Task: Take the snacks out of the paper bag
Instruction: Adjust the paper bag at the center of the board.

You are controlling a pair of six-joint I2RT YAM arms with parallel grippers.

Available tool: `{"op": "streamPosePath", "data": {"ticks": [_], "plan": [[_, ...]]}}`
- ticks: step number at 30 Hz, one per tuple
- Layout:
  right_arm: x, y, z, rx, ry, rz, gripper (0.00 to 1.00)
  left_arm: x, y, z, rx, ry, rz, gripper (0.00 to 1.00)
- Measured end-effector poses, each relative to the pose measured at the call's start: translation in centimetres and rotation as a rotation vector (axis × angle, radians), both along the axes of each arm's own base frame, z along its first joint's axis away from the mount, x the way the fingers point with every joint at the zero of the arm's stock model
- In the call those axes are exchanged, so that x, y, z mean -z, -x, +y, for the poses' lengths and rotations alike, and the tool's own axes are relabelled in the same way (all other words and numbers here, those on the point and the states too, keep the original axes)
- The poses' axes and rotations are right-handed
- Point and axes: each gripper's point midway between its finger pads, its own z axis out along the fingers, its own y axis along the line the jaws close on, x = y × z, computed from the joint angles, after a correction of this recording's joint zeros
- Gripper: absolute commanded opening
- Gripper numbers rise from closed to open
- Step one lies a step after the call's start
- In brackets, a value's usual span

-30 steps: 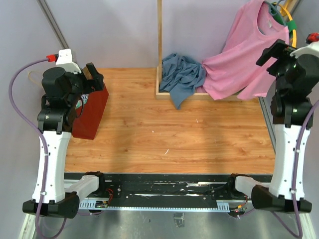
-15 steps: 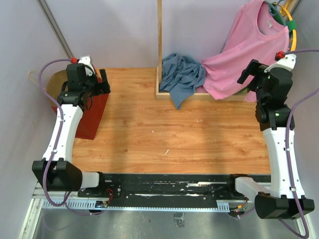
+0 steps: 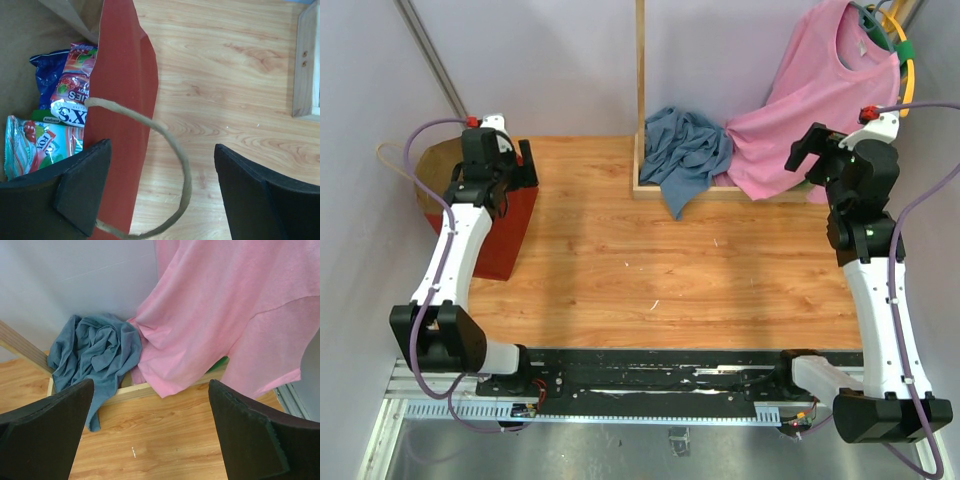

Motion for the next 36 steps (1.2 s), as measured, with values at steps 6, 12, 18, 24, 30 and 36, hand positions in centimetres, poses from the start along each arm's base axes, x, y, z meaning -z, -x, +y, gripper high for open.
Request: {"op": "streamPosePath", "data": {"ticks": [6, 12, 18, 24, 30, 36], "plan": [[-0.2, -0.2, 0.5, -0.023, -0.004, -0.014, 0.99, -3.0, 1.1, -2.1, 0.088, 0.074, -0.093, 0.93], [0.3, -0.4, 0.7, -0.037, -0.008, -0.005, 0.99, -9.8, 2.7, -3.3, 0.143, 0.108, -0.258, 0.93], [0.2, -0.6, 1.2, -0.058, -0.014, -0.008, 0.99, -10.6, 3.3, -1.9, 0.073, 0.071, -0.267, 0.98], [0.6, -0.9, 2.2, -0.095, -0.017, 0.003, 0.99, -6.8, 2.1, -0.2, -0.008, 0.020, -0.146, 1.00], [0.8, -1.1, 2.5, -0.107, -0.018, 0.009, 0.99, -3.6, 0.8, 0.3, -0.026, -0.001, -0.055, 0.92], [1.2, -1.3, 2.5, -0.107, -0.018, 0.019, 1.00, -1.6, -0.1, 0.6, -0.032, -0.013, -0.004, 0.69]]}}
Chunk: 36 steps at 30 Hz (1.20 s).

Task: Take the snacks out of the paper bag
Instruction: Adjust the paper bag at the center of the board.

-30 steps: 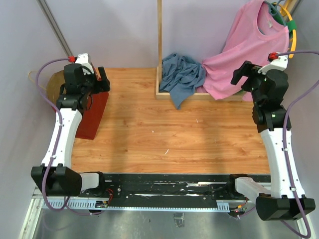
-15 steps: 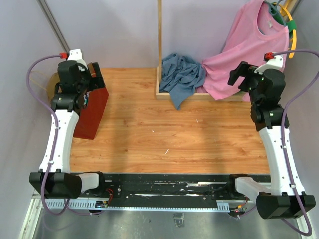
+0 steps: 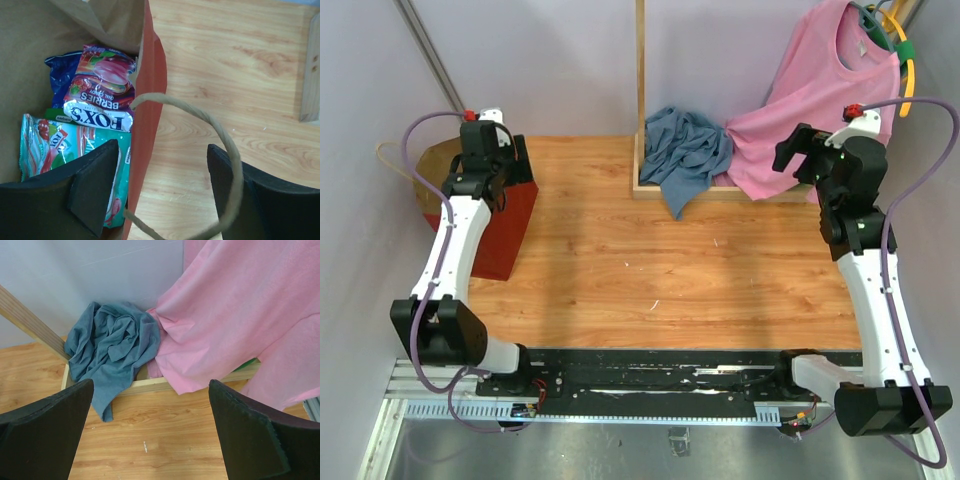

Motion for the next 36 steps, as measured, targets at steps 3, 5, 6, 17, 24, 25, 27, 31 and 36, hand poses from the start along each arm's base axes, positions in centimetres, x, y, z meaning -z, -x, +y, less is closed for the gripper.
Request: {"op": "streamPosePath", "data": {"ticks": [3, 5, 6, 17, 24, 25, 27, 31, 36], "plan": [[0.1, -0.1, 0.1, -0.003, 0.000, 0.004, 1.00, 1.4, -0.5, 0.2, -0.007, -0.011, 0.038, 0.57], [0.2, -0.2, 0.2, -0.008, -0.001, 0.007, 1.00, 2.4, -0.8, 0.4, -0.008, -0.019, 0.065, 0.53], [0.3, -0.2, 0.2, -0.010, -0.001, 0.008, 1.00, 2.8, -0.9, 0.4, -0.008, -0.022, 0.076, 0.51], [0.9, -0.5, 0.3, -0.016, 0.000, 0.025, 1.00, 3.6, -1.6, 1.2, -0.025, -0.061, 0.106, 0.01], [1.0, -0.5, 0.3, -0.017, 0.000, 0.027, 1.00, 3.4, -2.8, 2.1, -0.035, -0.109, 0.132, 0.01], [1.0, -0.5, 0.3, -0.017, 0.000, 0.028, 1.00, 3.4, -3.1, 2.2, -0.033, -0.113, 0.139, 0.01], [1.1, -0.5, 0.3, -0.017, 0.000, 0.033, 1.00, 3.1, -4.2, 2.3, -0.025, -0.124, 0.142, 0.01], [1.6, -0.5, 0.3, -0.016, 0.001, 0.048, 1.00, 3.3, -6.4, 2.2, 0.008, -0.142, 0.140, 0.00], [2.0, -0.6, 0.3, -0.016, 0.003, 0.063, 0.99, 4.3, -8.0, 1.4, 0.081, -0.155, 0.157, 0.00]]}}
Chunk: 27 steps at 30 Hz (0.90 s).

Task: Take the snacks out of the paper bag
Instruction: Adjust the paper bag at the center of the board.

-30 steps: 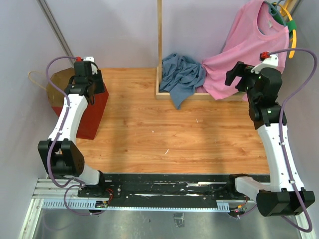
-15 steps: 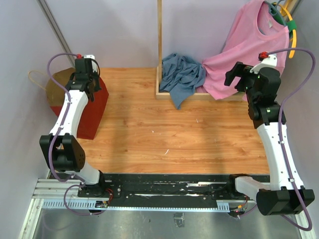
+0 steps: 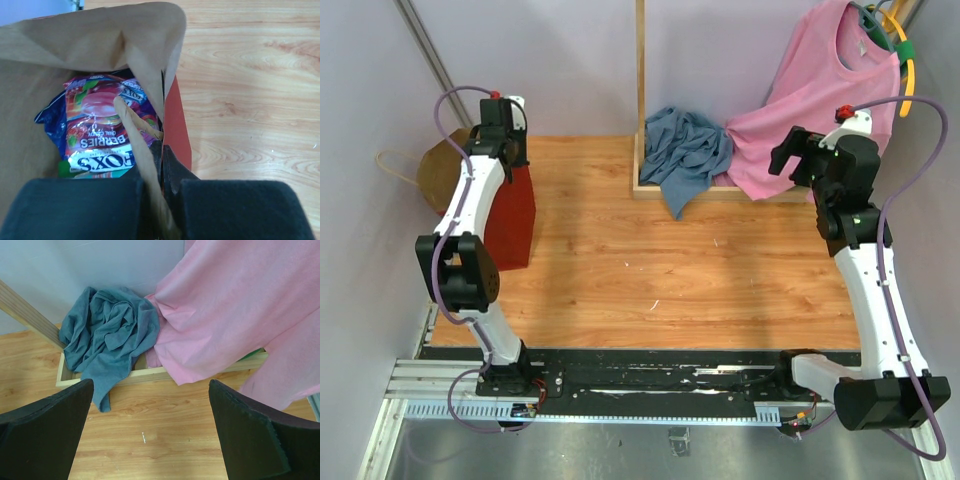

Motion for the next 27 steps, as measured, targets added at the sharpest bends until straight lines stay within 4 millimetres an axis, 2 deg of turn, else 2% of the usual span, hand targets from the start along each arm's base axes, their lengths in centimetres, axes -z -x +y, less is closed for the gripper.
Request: {"op": "streamPosePath", "data": {"ticks": [3, 10, 14, 27], "plan": [[0.2, 0.0, 0.0, 0.000, 0.000, 0.006, 0.99, 0.8, -0.5, -1.4, 0.061, -0.025, 0.024, 0.01], [0.3, 0.0, 0.3, -0.009, 0.001, 0.011, 0.99, 2.3, -0.5, -8.9, 0.248, -0.088, 0.053, 0.01], [0.5, 0.1, 0.5, -0.017, 0.010, 0.019, 0.99, 3.3, 0.2, -11.2, 0.283, -0.119, 0.065, 0.00], [0.9, 0.3, 0.9, -0.036, 0.010, 0.029, 0.99, 5.3, 6.1, -18.8, 0.327, -0.177, 0.034, 0.00]]}}
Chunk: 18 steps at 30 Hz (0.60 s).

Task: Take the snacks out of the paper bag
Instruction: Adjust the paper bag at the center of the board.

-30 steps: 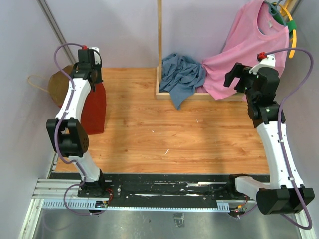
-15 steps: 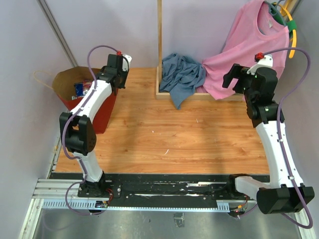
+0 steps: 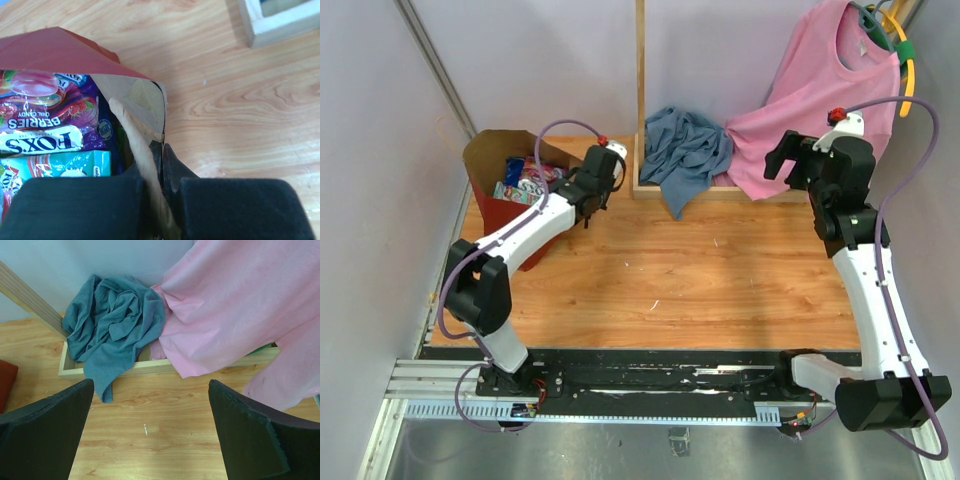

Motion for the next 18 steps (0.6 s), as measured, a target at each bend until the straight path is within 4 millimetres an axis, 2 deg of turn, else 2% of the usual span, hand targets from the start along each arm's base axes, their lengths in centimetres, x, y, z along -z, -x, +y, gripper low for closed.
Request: {"op": "streamPosePath", "data": {"ticks": [5, 10, 16, 18], "plan": [[-0.1, 0.4, 0.1, -0.008, -0.001, 0.000, 0.98, 1.1, 1.7, -2.6, -0.004, -0.024, -0.017, 0.01], [-0.6, 0.9, 0.2, -0.012, -0.002, -0.013, 0.99, 2.2, 3.3, -4.8, -0.017, -0.038, -0.040, 0.10], [-0.1, 1.0, 0.5, -0.024, -0.002, -0.001, 0.98, 3.3, 5.3, -6.5, -0.029, -0.055, -0.065, 0.10], [0.3, 1.1, 0.5, -0.025, -0.002, 0.008, 0.99, 3.6, 5.7, -7.0, -0.027, -0.058, -0.066, 0.16]]}}
